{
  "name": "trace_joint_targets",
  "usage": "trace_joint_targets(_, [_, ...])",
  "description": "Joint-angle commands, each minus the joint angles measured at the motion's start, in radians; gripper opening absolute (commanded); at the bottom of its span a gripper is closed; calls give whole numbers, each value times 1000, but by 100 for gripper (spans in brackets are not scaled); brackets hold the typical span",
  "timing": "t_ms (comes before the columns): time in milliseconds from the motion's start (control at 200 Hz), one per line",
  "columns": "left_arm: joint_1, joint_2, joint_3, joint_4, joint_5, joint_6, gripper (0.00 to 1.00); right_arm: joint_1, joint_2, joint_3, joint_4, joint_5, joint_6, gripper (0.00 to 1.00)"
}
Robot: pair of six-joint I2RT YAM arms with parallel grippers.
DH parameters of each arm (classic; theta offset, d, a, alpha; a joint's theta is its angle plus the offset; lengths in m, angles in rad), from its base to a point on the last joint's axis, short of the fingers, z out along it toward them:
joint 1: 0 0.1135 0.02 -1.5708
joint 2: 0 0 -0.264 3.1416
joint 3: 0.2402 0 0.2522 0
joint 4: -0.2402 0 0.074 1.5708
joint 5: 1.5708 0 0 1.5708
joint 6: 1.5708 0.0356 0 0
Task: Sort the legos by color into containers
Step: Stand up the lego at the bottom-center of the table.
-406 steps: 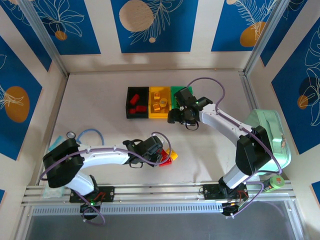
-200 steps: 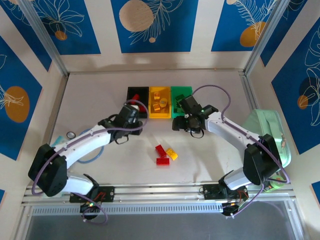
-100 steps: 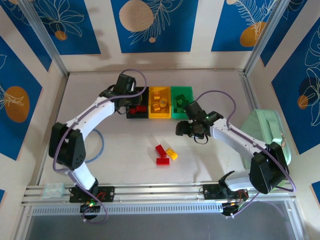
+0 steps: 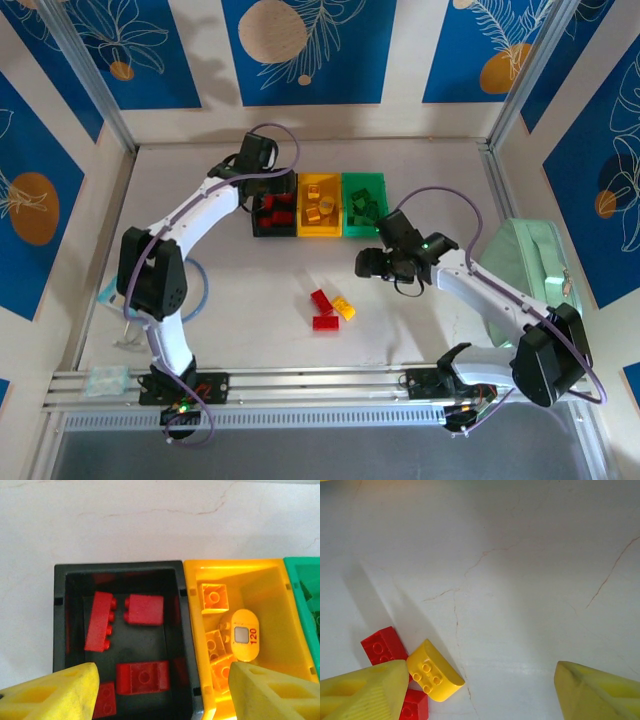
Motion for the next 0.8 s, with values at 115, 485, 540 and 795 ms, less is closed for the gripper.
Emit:
trace_joint_targets(115, [3,-189,-170,74,24,-16,69,98,-22,-5,-9,5,-85,80])
trace_joint_targets(485, [-6,-491,-532,155,-5,-66,69,394,84,42,-48,-38,-150,84])
trace_joint_targets(540, [-6,-527,-575,160,-4,-70,69,445,117,46,-45,-33,-156,84])
trace_joint_targets(795, [-6,-624,-711,160,9,-101,69,544,330,157,-102,-17,-175,84])
